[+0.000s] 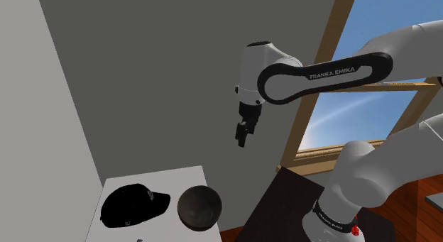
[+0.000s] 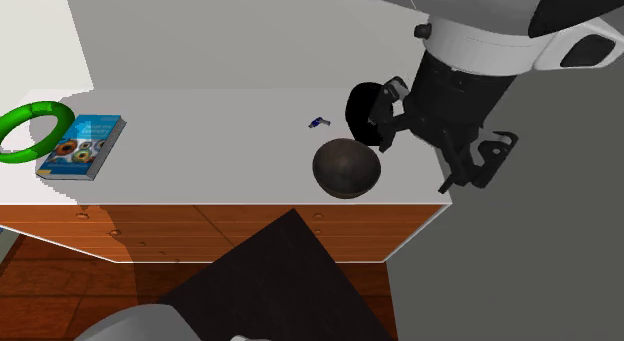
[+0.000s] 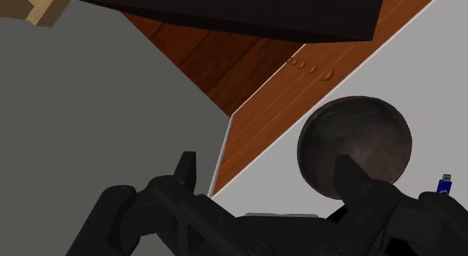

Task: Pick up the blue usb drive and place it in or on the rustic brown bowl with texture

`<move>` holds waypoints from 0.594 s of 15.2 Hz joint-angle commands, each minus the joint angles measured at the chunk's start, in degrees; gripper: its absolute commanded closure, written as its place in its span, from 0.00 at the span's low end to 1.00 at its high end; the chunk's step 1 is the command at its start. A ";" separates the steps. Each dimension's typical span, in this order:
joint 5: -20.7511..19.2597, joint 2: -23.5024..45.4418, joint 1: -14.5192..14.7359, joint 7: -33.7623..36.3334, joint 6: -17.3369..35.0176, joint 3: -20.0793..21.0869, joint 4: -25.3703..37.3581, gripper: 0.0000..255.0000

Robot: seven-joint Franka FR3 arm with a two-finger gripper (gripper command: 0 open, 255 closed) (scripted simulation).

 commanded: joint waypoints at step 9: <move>1.46 17.18 2.48 11.70 15.47 9.19 2.28 0.00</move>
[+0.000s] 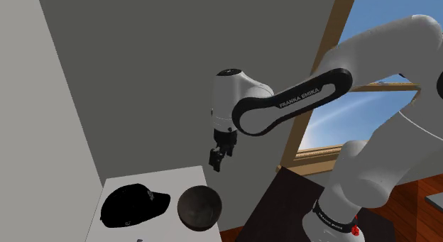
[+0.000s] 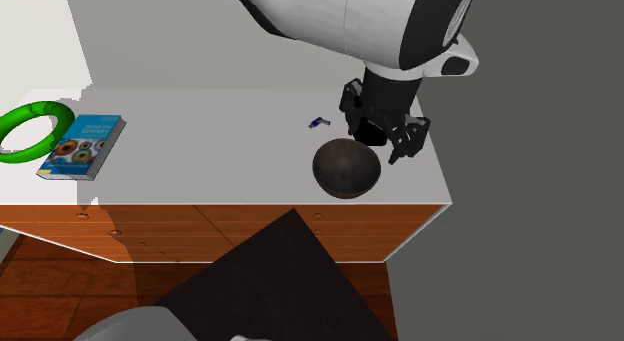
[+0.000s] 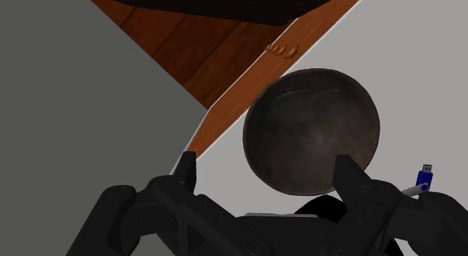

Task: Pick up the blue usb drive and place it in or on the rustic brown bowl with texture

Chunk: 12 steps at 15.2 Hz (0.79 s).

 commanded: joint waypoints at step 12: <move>-12.14 28.61 3.65 19.26 13.42 6.17 13.99 0.00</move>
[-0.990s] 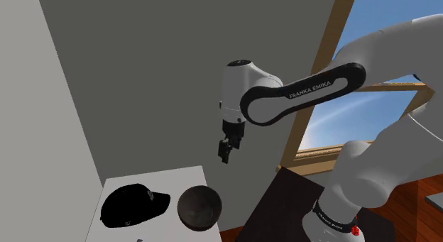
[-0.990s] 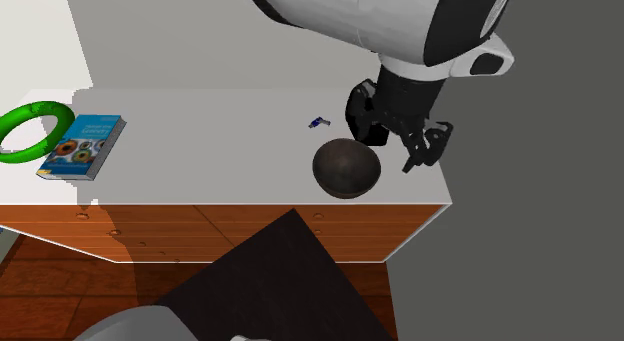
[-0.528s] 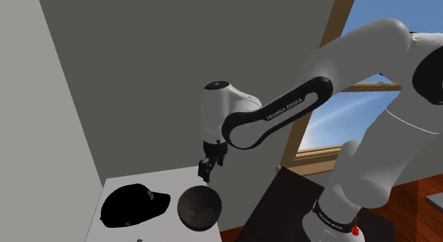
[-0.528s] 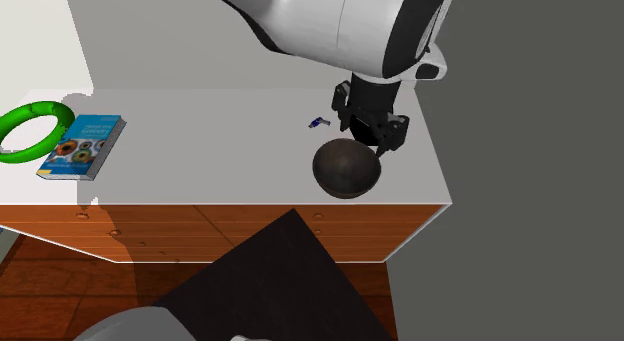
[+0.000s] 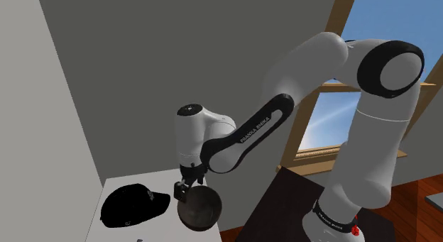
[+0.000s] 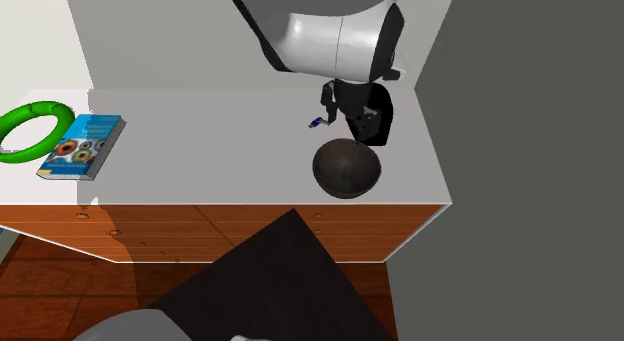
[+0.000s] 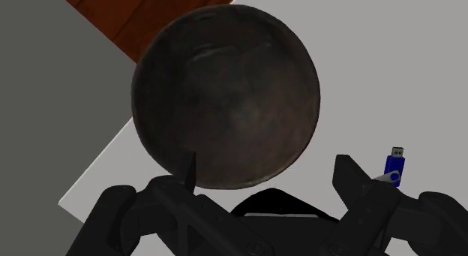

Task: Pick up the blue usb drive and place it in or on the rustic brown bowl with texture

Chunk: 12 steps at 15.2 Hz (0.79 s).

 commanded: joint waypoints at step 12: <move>-12.23 29.32 12.40 14.20 1.38 -4.47 26.73 0.00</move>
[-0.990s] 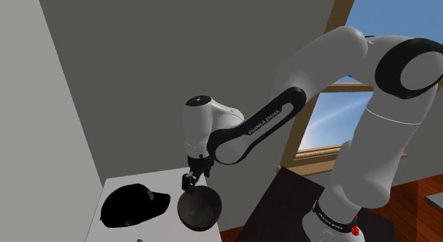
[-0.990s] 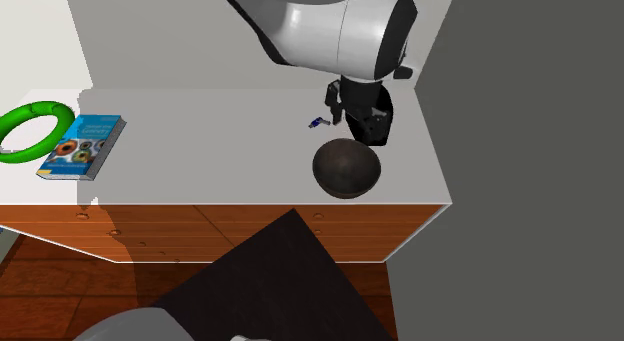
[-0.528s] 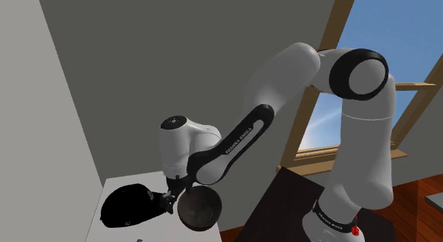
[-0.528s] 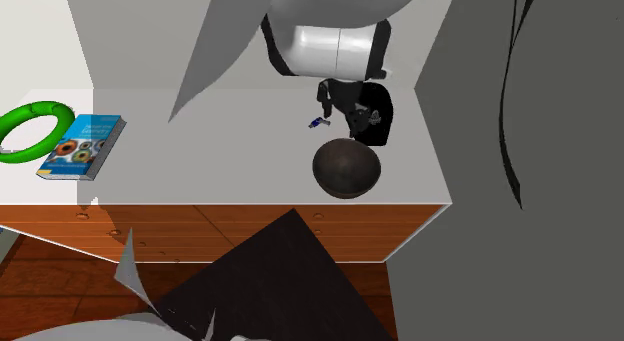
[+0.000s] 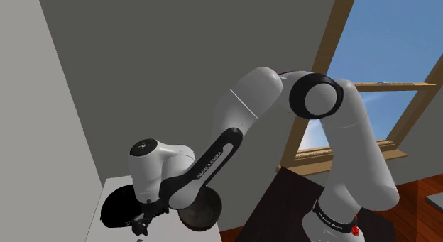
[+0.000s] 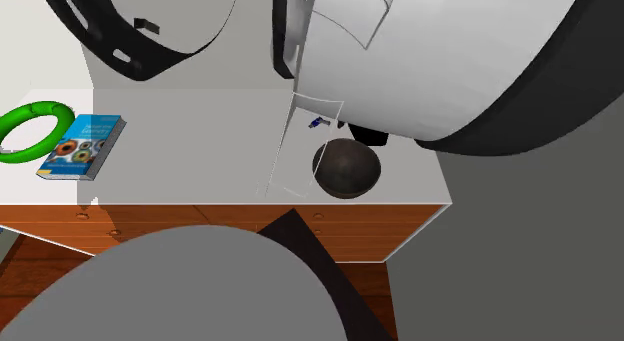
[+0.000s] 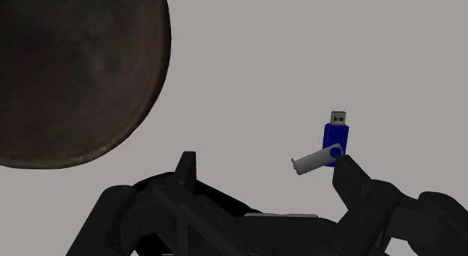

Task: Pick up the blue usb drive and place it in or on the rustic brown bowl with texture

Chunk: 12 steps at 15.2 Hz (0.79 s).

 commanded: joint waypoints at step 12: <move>-2.68 19.23 7.56 2.71 -1.29 -3.29 21.16 0.00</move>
